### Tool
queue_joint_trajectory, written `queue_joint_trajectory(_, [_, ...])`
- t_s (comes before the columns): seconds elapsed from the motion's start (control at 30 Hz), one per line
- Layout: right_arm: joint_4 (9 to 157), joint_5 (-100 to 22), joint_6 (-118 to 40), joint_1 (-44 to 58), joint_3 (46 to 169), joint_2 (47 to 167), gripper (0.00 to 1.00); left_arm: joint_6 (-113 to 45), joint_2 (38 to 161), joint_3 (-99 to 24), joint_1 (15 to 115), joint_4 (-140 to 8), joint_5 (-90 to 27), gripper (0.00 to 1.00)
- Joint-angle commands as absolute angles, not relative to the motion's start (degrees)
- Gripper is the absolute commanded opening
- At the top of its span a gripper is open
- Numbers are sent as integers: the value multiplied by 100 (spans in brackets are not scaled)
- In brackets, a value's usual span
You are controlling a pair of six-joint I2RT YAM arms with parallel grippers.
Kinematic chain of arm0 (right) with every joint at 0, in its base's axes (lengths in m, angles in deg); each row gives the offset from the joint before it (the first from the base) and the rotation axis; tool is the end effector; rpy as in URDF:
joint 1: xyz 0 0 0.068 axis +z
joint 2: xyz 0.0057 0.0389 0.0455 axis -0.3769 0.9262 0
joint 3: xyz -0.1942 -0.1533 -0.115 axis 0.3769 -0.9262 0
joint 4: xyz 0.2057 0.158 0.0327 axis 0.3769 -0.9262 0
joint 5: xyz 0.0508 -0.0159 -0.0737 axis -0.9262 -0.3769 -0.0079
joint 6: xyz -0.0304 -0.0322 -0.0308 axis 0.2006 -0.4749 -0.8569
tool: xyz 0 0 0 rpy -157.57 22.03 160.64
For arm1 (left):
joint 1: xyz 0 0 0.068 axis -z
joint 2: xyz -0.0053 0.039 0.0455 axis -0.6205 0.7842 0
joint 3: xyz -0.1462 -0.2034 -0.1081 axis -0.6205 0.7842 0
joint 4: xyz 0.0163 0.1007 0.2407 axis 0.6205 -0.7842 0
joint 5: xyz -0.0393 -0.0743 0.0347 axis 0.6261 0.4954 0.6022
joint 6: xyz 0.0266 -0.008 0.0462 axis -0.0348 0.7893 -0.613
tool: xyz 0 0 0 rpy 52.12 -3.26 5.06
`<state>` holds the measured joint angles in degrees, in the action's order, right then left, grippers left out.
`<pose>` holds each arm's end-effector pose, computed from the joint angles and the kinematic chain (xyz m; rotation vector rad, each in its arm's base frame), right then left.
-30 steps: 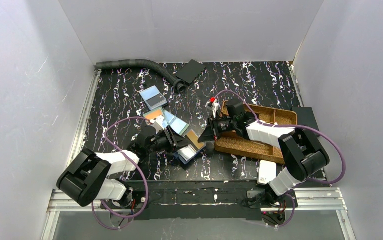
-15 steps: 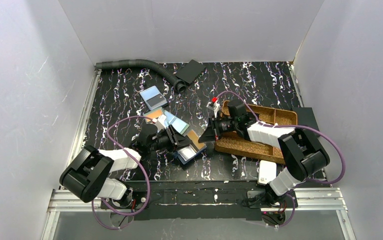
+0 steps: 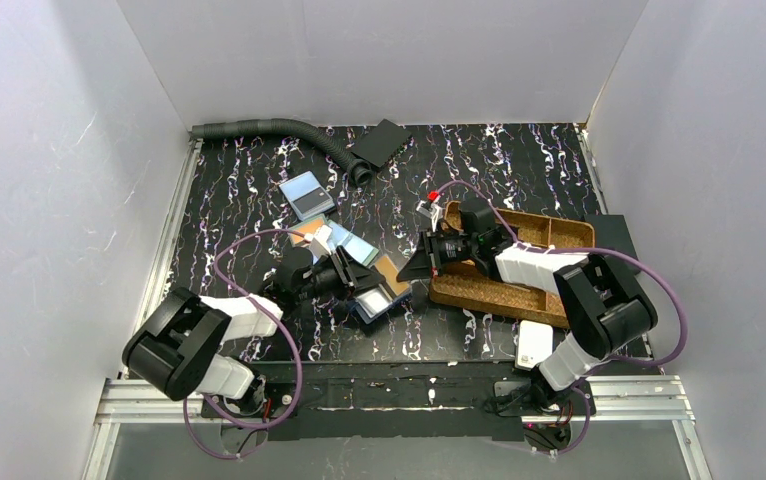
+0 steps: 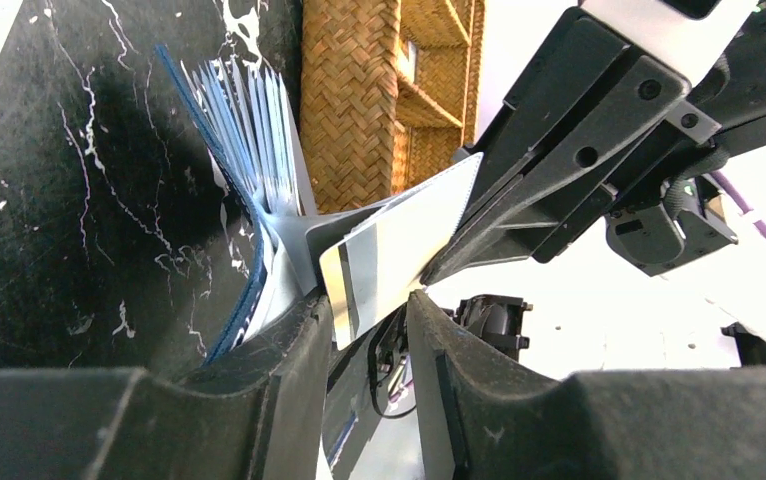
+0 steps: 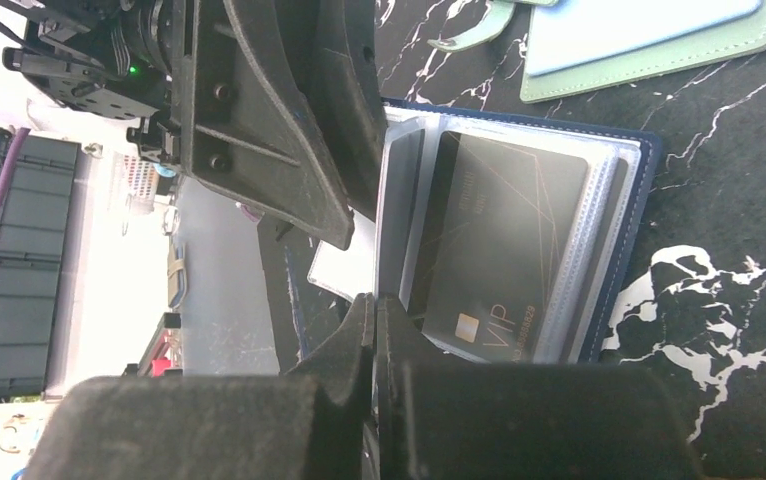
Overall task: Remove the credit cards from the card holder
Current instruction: Remove the credit card from the card holder.
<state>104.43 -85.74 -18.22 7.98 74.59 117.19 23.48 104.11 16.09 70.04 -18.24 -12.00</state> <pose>0.2589 0.1838 0.1882 -0.7065 2.0956 1.5719 0.2019 -0.1441 0.1665 -0.2617 2.0716 -1.6130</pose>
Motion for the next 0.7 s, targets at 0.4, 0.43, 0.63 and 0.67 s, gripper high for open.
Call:
queue_joint_trajectory(0.4, [9579, -8466, -2497, 897, 7894, 12117, 1, 2612, 10809, 1625, 7017, 40, -941, 17])
queue_joint_trajectory(0.43, [9545, -8470, -2518, 897, 7910, 12140, 1, 2594, 10825, 1620, 7017, 43, -925, 14])
queue_joint_trajectory(0.63, [9474, -8473, -2560, 897, 7937, 12223, 7, 2500, 10996, 1609, 7004, 136, -800, 0])
queue_joint_trajectory(0.67, [9443, -8446, -2586, 897, 7945, 12226, 12, 2471, 11021, 1622, 6998, 151, -775, 0])
